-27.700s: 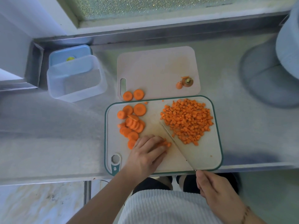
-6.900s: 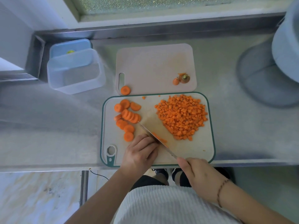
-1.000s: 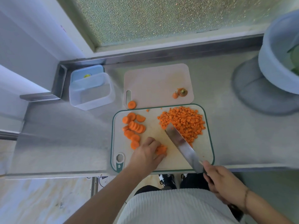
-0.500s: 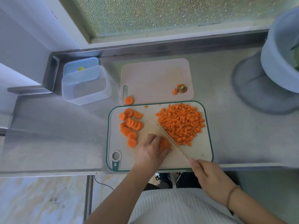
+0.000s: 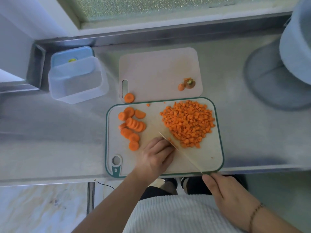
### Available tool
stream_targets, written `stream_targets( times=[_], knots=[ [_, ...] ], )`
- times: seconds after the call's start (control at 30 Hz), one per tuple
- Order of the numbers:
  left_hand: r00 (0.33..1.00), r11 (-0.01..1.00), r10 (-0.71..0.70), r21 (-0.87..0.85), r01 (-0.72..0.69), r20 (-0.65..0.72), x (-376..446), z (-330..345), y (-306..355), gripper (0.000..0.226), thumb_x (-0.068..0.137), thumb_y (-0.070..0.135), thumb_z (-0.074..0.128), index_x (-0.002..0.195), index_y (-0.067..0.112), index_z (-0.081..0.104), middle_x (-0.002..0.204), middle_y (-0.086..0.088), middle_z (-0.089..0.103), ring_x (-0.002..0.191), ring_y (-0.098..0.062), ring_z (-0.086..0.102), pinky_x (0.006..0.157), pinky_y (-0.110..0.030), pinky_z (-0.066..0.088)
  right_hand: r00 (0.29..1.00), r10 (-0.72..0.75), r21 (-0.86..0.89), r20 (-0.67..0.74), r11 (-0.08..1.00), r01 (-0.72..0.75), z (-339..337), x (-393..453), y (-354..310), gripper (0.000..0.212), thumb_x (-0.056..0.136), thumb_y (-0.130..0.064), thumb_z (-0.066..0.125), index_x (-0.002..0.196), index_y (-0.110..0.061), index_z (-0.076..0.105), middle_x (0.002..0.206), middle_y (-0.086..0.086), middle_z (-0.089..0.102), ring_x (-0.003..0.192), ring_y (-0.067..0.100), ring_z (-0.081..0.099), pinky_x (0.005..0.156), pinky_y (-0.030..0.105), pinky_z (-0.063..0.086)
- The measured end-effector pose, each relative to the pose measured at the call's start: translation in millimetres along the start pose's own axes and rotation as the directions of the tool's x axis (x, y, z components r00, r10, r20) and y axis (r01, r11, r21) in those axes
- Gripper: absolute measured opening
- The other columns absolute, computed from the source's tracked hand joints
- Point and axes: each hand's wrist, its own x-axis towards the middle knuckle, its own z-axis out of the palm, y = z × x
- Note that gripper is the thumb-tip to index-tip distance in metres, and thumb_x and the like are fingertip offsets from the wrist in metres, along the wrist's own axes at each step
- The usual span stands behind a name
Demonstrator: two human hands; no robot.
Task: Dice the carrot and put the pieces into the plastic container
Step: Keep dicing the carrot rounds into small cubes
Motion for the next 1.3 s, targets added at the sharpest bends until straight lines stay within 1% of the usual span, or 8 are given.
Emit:
stream_targets(
  times=[0.2, 0.37, 0.6, 0.77, 0.93, 1.13, 1.23, 1.3],
  knots=[
    [1.0, 1.0, 0.007, -0.018, -0.007, 0.004, 1, 0, -2, 0.007, 0.083, 0.0, 0.081, 0.088, 0.001, 0.076, 0.096, -0.011, 0.07, 0.089, -0.029, 0.066, 0.086, -0.038, 0.055, 0.999, -0.033, 0.046, -0.032, 0.998, 0.034, -2, 37, -17, 0.062, 0.084, -0.066, 0.013, 0.065, -0.018, 0.048, 0.059, -0.002, 0.052, 0.059, 0.013, 0.051, 0.064, 0.033, 0.045],
    [1.0, 1.0, -0.003, 0.016, 0.003, -0.021, -5, 1, -3, 0.005, 0.084, 0.004, 0.081, 0.085, 0.003, 0.076, 0.095, -0.008, 0.071, 0.085, -0.029, 0.067, 0.083, -0.039, 0.056, 0.998, -0.056, 0.086, -0.035, 0.995, 0.059, -6, 32, -17, 0.056, 0.087, -0.062, 0.021, 0.059, -0.018, 0.04, 0.049, -0.006, 0.042, 0.05, 0.008, 0.04, 0.053, 0.021, 0.034],
    [0.999, 1.0, -0.014, -0.016, 0.013, -0.036, -4, 1, -1, 0.002, 0.085, 0.004, 0.078, 0.086, 0.003, 0.077, 0.095, -0.008, 0.073, 0.087, -0.028, 0.068, 0.084, -0.038, 0.056, 0.999, -0.028, 0.053, -0.028, 0.998, 0.029, 1, 1, -9, 0.061, 0.088, -0.064, 0.017, 0.085, -0.024, 0.063, 0.08, -0.009, 0.067, 0.086, 0.002, 0.06, 0.083, 0.017, 0.044],
    [0.999, 1.0, -0.016, -0.019, 0.015, -0.036, -2, 1, -2, 0.007, 0.083, 0.002, 0.081, 0.089, 0.003, 0.078, 0.095, -0.008, 0.072, 0.089, -0.027, 0.067, 0.083, -0.036, 0.056, 0.998, -0.061, -0.025, -0.021, 0.998, 0.06, 12, 31, -33, 0.052, 0.087, -0.06, 0.014, 0.066, -0.023, 0.044, 0.059, -0.009, 0.049, 0.055, 0.005, 0.046, 0.062, 0.026, 0.038],
    [1.0, 1.0, -0.003, 0.008, 0.003, -0.029, -7, -5, 1, 0.004, 0.087, 0.004, 0.078, 0.089, 0.001, 0.076, 0.096, -0.01, 0.07, 0.086, -0.029, 0.065, 0.083, -0.036, 0.055, 0.998, -0.031, 0.093, -0.059, 0.995, 0.036, 5, 31, -27, 0.056, 0.088, -0.064, 0.019, 0.059, -0.02, 0.04, 0.05, -0.005, 0.042, 0.051, 0.007, 0.043, 0.054, 0.022, 0.038],
    [0.998, 1.0, -0.022, 0.002, 0.022, -0.055, -9, -1, 0, 0.002, 0.088, 0.003, 0.075, 0.087, 0.002, 0.076, 0.096, -0.009, 0.072, 0.084, -0.028, 0.066, 0.079, -0.037, 0.055, 1.0, -0.008, 0.119, -0.011, 0.993, 0.009, 7, 0, -13, 0.048, 0.089, -0.056, 0.026, 0.071, -0.024, 0.057, 0.071, -0.024, 0.061, 0.072, 0.003, 0.057, 0.068, 0.012, 0.038],
    [0.998, 1.0, -0.03, 0.006, 0.03, -0.049, -10, 0, -1, 0.003, 0.089, 0.004, 0.074, 0.087, 0.003, 0.076, 0.097, -0.008, 0.072, 0.083, -0.028, 0.066, 0.078, -0.038, 0.055, 1.0, -0.018, 0.094, 0.009, 0.995, 0.017, 14, 6, -12, 0.063, 0.09, -0.064, 0.017, 0.083, -0.021, 0.063, 0.079, -0.012, 0.067, 0.08, 0.001, 0.06, 0.08, 0.018, 0.044],
    [0.999, 0.999, -0.036, -0.002, 0.036, -0.04, -11, 0, -1, 0.003, 0.09, 0.004, 0.074, 0.088, 0.003, 0.077, 0.097, -0.008, 0.072, 0.083, -0.028, 0.066, 0.078, -0.037, 0.055, 1.0, -0.009, 0.077, -0.016, 0.997, 0.01, 16, 17, -20, 0.063, 0.086, -0.064, 0.014, 0.075, -0.021, 0.058, 0.07, -0.005, 0.061, 0.07, 0.002, 0.056, 0.072, 0.017, 0.044]
  ],
)
